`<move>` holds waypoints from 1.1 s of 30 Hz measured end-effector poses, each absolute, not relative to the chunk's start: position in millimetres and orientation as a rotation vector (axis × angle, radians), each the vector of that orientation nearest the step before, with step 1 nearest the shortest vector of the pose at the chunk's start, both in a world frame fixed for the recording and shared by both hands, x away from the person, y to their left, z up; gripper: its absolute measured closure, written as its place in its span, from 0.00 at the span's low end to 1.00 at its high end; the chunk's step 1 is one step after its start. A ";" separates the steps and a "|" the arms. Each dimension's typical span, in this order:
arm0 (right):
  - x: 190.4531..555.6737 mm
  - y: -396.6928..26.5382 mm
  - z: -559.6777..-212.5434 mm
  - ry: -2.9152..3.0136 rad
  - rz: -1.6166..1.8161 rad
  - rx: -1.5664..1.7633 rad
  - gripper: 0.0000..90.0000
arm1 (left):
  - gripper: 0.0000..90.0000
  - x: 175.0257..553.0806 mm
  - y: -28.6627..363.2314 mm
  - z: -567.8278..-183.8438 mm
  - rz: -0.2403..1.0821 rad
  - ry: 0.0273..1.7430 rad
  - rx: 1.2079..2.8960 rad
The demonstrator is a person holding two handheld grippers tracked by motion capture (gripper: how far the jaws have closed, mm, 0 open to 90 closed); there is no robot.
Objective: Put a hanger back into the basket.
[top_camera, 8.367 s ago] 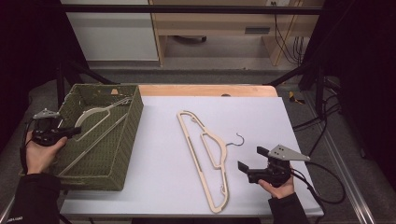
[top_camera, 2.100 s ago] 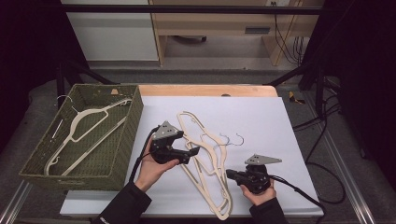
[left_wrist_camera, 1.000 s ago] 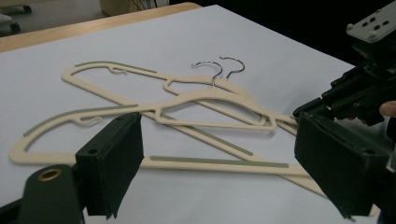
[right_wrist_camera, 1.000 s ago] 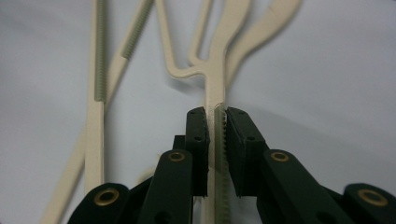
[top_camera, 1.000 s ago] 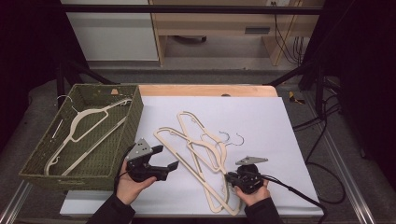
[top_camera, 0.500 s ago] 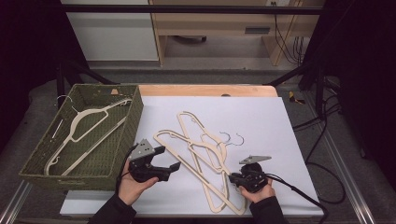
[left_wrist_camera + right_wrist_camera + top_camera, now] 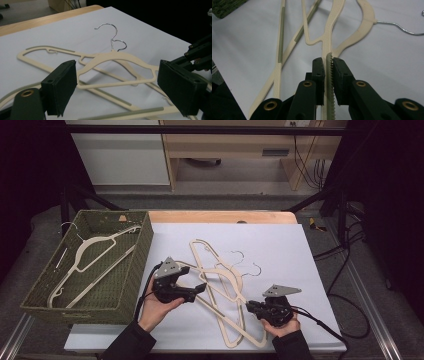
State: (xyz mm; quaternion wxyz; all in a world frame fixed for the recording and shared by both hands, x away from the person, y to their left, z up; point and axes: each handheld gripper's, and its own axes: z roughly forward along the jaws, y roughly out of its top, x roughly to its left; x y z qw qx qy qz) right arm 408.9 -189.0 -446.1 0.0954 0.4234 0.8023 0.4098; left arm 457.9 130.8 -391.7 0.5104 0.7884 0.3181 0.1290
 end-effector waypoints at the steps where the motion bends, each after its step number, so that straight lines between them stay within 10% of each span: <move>1: 407.7 -188.5 -444.4 2.371 1.227 1.266 0.90 | 0.18 460.7 126.4 -390.3 0.315 0.763 1.904; 16: 402.8 -187.2 -437.4 2.416 1.326 1.166 0.92 | 0.33 505.9 72.0 -394.3 0.299 0.773 1.979; 33: 402.0 -187.0 -436.9 2.438 1.358 1.142 0.92 | 0.97 511.3 54.0 -397.5 0.279 0.751 2.028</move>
